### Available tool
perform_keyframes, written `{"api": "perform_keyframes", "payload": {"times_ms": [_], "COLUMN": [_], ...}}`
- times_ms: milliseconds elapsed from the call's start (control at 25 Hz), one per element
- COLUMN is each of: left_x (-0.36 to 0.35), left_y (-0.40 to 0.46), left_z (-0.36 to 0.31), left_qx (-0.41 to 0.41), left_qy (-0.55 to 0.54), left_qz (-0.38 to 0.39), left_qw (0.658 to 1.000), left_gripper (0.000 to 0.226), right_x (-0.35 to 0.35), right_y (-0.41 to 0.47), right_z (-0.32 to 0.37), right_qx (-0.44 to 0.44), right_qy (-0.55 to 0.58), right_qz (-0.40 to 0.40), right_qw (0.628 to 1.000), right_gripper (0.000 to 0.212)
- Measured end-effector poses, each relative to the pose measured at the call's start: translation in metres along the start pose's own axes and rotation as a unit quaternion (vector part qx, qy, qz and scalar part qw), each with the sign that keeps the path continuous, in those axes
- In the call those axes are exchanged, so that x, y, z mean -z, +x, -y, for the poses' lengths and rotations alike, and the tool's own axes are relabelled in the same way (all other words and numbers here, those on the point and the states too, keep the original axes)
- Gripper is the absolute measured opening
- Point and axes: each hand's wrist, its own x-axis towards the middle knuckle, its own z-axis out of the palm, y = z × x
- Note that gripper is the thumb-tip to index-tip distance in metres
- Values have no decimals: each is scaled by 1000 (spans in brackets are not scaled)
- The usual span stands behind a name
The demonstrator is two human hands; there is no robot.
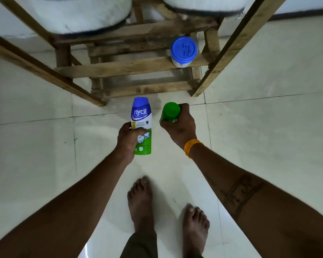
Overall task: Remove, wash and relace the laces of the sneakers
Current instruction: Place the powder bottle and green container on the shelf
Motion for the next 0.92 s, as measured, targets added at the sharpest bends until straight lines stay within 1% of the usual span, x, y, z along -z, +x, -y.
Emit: {"api": "perform_keyframes", "payload": {"times_ms": [120,160,240,320,400,520,600,680,720,840,920], "left_x": [23,32,49,70,90,136,160,192,207,257,293], "left_y": [-73,-100,-151,-205,-254,-335,-377,-423,-442,-492,-519], "left_z": [-20,-29,-48,-75,-101,-157,-192,-230,-246,-291,-315], "left_qx": [-9,-9,-5,-2,-10,-31,-45,-68,-84,-134,-156], "left_qy": [-55,-77,-120,-157,-192,-248,-273,-305,-320,-356,-387], "left_qz": [-4,-6,-19,-57,-91,-129,-143,-164,-171,-187,-202], "left_qw": [998,997,993,986,977,960,950,936,928,906,886], "left_gripper": [38,35,42,51,46,35,40,47,46,32,32], "right_x": [20,25,32,39,48,61,65,59,54,29,10], "right_y": [-54,-74,-111,-149,-182,-232,-261,-294,-309,-348,-370], "right_z": [46,65,103,151,199,290,343,404,432,514,563], "right_qx": [13,19,33,47,66,101,129,154,167,212,236], "right_qy": [6,9,18,35,48,50,45,42,43,50,47], "right_qz": [46,57,66,87,101,140,175,209,222,248,261], "right_qw": [999,998,997,995,992,984,975,965,960,944,935], "right_gripper": [52,50,48,48,48,50,51,50,49,47,48]}}
